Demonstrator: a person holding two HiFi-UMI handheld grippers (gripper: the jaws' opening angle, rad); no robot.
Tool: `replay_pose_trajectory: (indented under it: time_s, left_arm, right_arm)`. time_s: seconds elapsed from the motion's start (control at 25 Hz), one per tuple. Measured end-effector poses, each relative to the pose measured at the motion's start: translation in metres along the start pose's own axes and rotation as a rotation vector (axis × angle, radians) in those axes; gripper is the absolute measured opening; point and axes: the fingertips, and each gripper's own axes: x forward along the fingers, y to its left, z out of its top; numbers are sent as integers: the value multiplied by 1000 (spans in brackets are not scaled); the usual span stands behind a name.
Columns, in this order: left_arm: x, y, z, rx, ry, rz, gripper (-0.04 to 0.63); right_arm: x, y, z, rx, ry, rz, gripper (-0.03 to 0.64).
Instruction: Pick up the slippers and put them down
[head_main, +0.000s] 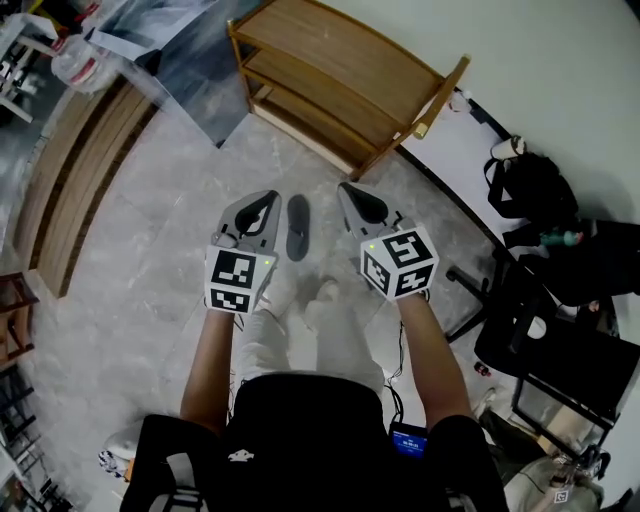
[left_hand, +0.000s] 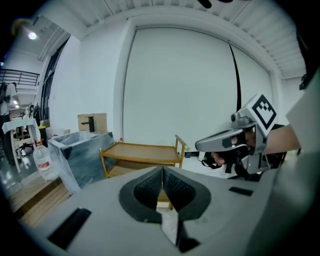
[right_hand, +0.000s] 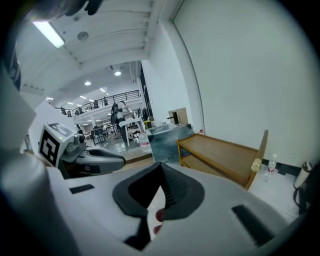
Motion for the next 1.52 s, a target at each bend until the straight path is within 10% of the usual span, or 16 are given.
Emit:
replay_pose_trajectory:
  time_s: [0.6,1.52]
  left_arm:
    - [-76,-24,124,59,-97,-37,6]
    - [-246,-41,142,97,-238,-148,6]
  right_arm:
    - [-71,54,115,-62,-81,26,-2]
    - [-140,212,140,-146,-220,-55,-2]
